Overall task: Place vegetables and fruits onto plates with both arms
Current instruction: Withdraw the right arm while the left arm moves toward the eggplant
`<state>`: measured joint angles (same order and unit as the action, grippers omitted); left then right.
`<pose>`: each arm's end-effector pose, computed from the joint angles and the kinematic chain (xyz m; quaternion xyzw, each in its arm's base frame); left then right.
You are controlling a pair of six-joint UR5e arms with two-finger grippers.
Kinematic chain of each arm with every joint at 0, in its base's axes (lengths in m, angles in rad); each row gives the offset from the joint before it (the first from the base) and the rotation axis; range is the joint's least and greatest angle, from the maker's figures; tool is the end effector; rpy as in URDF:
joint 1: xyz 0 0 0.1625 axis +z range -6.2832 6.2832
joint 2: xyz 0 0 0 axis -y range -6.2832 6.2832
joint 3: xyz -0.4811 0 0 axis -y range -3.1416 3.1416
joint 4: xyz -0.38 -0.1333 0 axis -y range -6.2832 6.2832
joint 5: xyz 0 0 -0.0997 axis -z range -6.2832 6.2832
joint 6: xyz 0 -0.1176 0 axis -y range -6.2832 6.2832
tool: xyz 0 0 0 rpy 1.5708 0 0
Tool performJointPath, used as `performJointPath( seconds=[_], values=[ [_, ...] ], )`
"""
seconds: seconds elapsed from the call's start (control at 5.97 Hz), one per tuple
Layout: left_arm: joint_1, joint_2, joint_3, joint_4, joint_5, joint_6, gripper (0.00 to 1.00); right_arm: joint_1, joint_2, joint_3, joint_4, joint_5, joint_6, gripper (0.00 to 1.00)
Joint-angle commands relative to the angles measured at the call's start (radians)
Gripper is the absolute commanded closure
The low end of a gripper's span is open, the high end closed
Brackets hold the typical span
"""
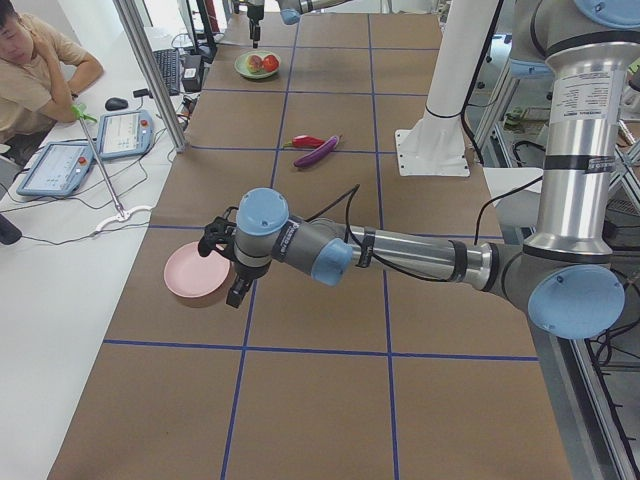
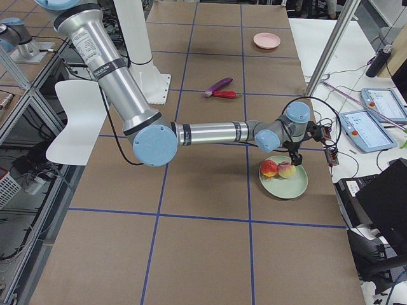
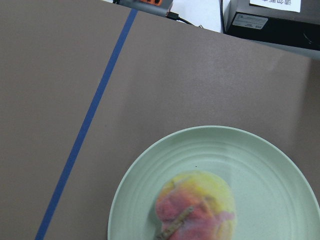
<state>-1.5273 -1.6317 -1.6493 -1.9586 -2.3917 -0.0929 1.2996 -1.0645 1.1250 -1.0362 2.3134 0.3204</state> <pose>-0.0241 -0.5336 0.6090 0.2121 0.4006 0.0821 0.8876 -0.1474 -0.7310 0.5761 0.1602 -0.4115 -0.0844 0.8933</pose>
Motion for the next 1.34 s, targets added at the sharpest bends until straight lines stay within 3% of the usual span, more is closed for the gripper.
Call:
performJointPath(
  seconds=[0.0, 0.34, 0.5, 0.67, 0.84, 1.17],
  values=[
    [0.070, -0.063, 0.019, -0.057, 0.061, -0.192, 0.00, 0.076, -0.157, 0.179, -0.024, 0.066, -0.004, 0.01],
    [0.188, -0.126, 0.025, -0.004, 0.143, -0.269, 0.00, 0.112, -0.366, 0.371, -0.149, 0.106, -0.020, 0.01],
    [0.241, -0.179, 0.023, 0.089, 0.169, -0.306, 0.00, 0.122, -0.435, 0.466, -0.273, 0.097, -0.105, 0.01],
    [0.298, -0.286, 0.023, 0.275, 0.172, -0.352, 0.00, 0.172, -0.448, 0.519, -0.406, 0.090, -0.220, 0.01],
    [0.324, -0.292, 0.008, 0.289, 0.155, -0.346, 0.00, 0.188, -0.448, 0.583, -0.506, 0.057, -0.257, 0.01],
    [0.436, -0.281, -0.026, 0.223, 0.155, -0.423, 0.00, 0.179, -0.456, 0.616, -0.536, 0.026, -0.258, 0.00]
  ],
)
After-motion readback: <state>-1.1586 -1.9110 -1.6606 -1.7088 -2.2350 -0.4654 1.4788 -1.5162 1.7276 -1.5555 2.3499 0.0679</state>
